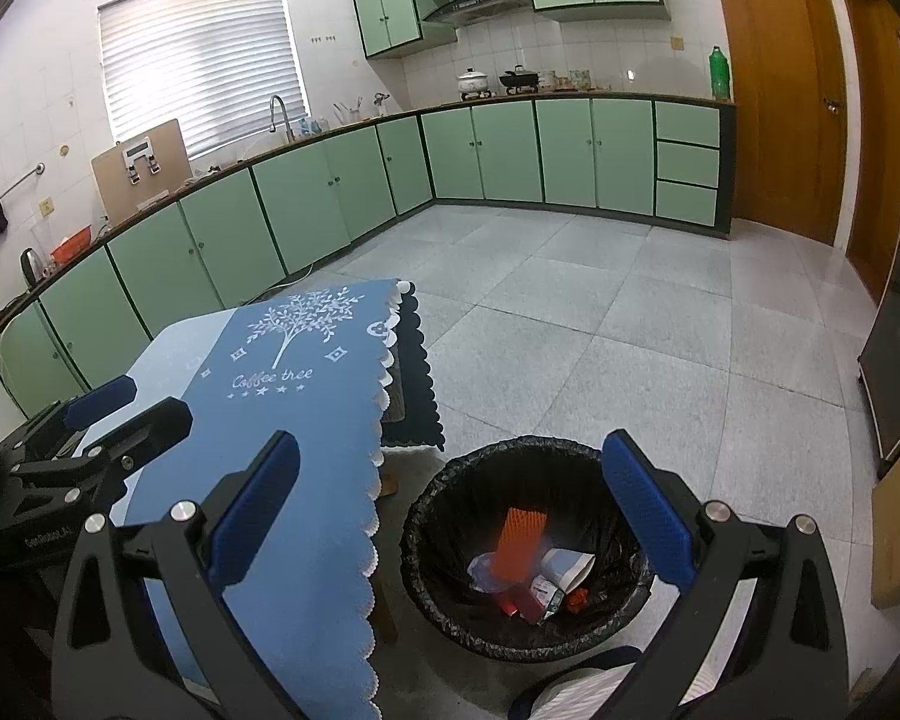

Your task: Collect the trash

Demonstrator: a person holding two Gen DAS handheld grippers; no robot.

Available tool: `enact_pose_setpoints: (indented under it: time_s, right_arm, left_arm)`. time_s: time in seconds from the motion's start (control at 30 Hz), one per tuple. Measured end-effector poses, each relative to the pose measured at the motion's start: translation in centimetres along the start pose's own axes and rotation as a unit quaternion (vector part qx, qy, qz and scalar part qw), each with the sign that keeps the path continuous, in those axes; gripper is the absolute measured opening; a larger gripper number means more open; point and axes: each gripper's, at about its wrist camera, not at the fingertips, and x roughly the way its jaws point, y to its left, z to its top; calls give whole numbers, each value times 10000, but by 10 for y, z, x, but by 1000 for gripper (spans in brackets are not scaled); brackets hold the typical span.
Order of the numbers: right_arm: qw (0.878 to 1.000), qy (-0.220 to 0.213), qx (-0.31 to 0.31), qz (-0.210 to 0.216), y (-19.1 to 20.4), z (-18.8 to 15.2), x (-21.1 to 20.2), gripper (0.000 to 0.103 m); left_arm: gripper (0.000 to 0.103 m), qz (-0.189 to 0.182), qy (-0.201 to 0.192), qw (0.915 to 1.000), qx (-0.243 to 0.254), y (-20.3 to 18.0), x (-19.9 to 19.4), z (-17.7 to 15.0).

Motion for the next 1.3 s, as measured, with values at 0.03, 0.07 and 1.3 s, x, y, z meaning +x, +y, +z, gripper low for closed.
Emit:
enact_pose_setpoints:
  time_s: [0.03,0.07,1.3]
  right_arm:
    - [10000,2,4,-4,0,0,0,98]
    - [10000,1,2,-1,0,0,0,98]
    - [10000,-39,-51,25,2,5,-2,98]
  left_arm:
    - [97,-1,-2,10000,3,0,0,0]
    - [97,1,-6,10000,1,0,-1,0]
    - [97,2,-36,10000,7,-1,-3,3]
